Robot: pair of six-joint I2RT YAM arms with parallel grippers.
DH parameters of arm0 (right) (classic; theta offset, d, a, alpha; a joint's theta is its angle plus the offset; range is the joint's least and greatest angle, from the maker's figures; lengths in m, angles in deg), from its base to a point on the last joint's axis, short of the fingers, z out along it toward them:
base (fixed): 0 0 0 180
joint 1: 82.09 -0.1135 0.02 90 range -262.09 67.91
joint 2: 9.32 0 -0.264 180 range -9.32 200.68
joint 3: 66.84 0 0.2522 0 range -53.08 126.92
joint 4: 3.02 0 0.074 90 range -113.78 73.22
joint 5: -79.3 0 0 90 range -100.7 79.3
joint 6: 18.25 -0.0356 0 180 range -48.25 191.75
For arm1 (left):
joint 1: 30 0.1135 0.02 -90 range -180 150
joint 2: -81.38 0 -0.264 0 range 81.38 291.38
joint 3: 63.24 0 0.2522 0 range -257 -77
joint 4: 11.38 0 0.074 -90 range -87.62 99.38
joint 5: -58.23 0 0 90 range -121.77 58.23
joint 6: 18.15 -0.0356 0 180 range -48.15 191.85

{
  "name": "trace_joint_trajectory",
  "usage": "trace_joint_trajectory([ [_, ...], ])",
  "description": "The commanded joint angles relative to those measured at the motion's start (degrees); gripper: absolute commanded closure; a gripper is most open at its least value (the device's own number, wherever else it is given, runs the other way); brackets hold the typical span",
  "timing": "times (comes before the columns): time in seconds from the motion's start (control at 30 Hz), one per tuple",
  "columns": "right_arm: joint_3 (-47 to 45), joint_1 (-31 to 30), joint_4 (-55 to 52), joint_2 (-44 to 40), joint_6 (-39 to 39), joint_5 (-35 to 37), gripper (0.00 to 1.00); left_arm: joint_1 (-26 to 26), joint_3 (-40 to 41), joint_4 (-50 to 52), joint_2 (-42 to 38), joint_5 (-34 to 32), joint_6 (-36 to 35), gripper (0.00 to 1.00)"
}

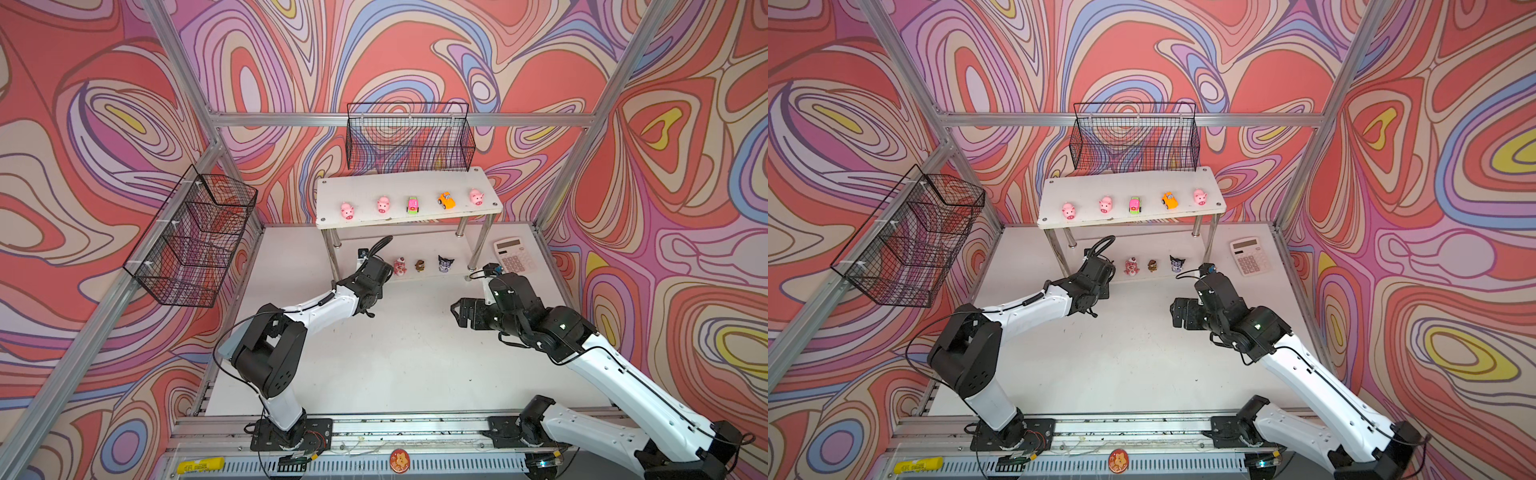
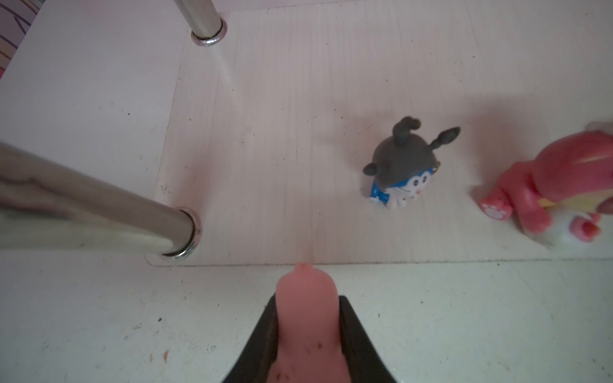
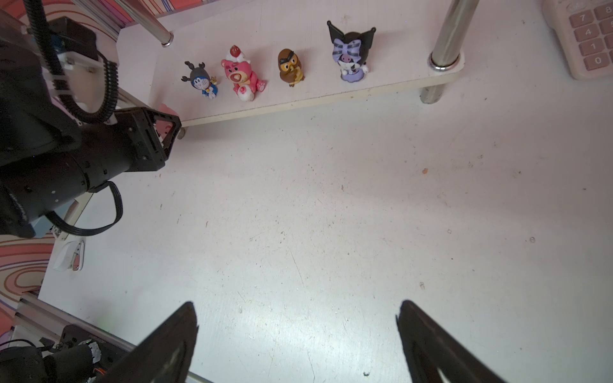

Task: Organize plastic toys on shelves
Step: Place the plastic toy on the shelf.

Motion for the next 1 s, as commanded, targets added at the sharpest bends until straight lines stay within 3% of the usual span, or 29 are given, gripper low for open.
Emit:
trace_joint_trajectory([
  [0.0, 0.6, 0.1, 0.8, 0.2, 1.0, 0.6, 0.01, 1.3, -1.8, -1.3, 1.5, 0.5, -1.2, 0.70],
  [0.97, 2.1, 0.1, 0.3, 2.7, 1.5, 1.4, 0.02, 6.0, -1.8, -8.1, 3.9, 3.7, -4.6, 0.70],
])
